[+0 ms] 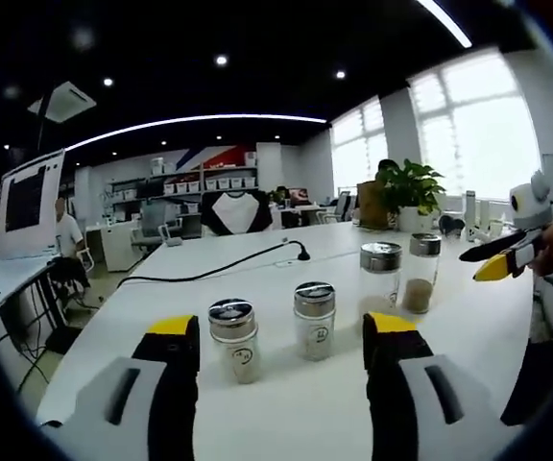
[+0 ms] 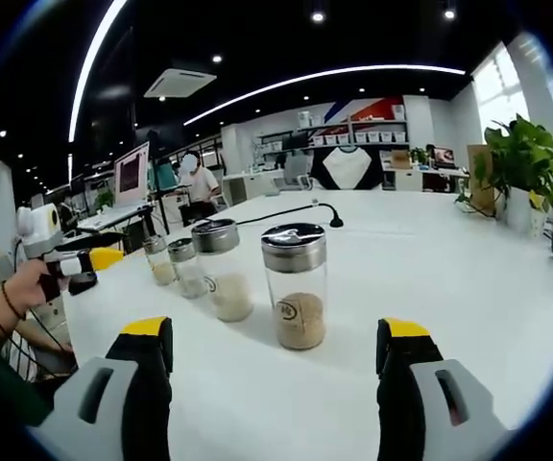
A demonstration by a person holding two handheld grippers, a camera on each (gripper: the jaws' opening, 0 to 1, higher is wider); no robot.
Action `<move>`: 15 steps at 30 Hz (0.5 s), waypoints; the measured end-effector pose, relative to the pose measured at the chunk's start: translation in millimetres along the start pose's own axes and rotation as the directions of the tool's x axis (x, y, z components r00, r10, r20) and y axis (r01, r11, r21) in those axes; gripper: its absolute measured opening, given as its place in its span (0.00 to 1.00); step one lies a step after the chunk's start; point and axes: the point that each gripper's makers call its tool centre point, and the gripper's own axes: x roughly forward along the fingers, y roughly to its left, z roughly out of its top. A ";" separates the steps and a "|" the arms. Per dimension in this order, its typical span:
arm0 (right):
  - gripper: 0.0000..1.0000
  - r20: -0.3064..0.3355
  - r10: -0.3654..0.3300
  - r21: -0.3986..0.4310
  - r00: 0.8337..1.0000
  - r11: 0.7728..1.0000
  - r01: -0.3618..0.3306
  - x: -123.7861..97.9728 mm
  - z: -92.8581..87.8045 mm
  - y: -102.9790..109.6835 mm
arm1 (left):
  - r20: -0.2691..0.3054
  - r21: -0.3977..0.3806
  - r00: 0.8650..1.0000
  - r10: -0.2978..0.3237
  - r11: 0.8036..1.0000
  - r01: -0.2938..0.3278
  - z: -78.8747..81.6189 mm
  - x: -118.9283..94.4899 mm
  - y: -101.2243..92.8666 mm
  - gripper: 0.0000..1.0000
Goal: Rotate the seasoning bottle until the label or dispensing opening points toward the visible target arrow and the bottle remains upright within the marked orientation range
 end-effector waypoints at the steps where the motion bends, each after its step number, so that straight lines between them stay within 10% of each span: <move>1: 0.89 0.001 -0.001 0.001 1.000 1.000 0.001 -0.6 -0.1 0.0 | 0.003 -0.002 1.000 0.002 1.000 -0.002 0.5 -1.5 -0.9 0.76; 15: 0.88 0.018 -0.053 -0.023 0.998 0.998 0.053 -15.2 -0.5 -1.4 | 0.034 0.003 0.999 0.003 1.000 -0.004 12.4 -13.7 -14.9 0.98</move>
